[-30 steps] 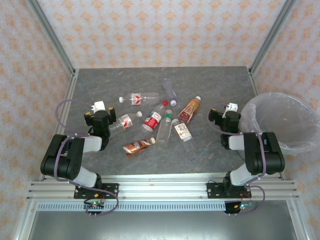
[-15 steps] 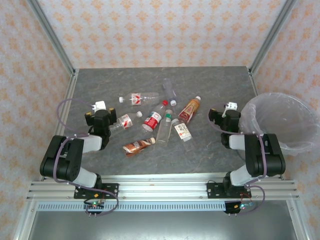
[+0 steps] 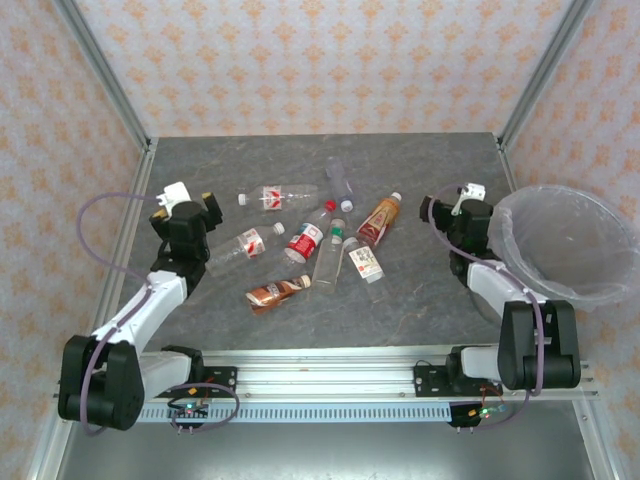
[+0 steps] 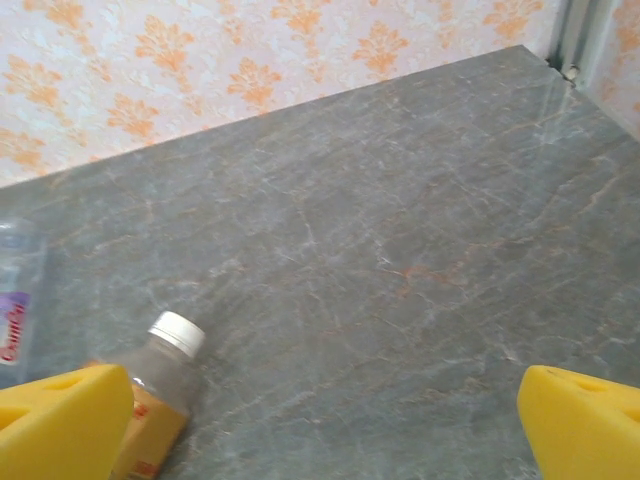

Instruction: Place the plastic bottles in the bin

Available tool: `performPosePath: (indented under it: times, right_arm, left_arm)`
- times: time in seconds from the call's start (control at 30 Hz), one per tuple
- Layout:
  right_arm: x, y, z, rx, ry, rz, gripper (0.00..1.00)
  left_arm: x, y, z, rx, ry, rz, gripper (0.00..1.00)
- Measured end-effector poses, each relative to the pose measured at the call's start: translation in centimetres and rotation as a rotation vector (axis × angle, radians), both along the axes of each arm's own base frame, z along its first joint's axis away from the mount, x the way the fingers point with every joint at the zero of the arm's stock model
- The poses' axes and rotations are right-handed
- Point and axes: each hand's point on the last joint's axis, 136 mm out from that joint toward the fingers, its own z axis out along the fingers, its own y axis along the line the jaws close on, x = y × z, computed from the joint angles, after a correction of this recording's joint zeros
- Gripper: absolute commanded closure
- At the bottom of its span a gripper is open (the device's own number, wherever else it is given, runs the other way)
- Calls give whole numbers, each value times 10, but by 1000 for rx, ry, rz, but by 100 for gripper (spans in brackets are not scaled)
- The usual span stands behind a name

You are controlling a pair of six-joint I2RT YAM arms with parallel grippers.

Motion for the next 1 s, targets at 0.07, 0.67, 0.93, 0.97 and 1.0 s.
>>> performPosePath:
  times: [0.07,0.67,0.93,0.97,1.0]
  right_arm:
    - [4,8,8,52,8,22,1]
    - [6,60,-11,259,133,139,1]
    - [6,63,-13,258,136,145,1]
    - [6,63,-14,258,136,145,1]
    - [7,63,-14,258,135,145,1]
  left_arm:
    - [-5,0,8,-72,1,31,0]
    - [-28,-63,-82,-381,607,-163,0]
    - [-45,-106,-109,-211,729,-342,0]
    - [-45,-105,-112,-184,742,-337,0]
    - [-45,-102,-116,-156,756,-326,0]
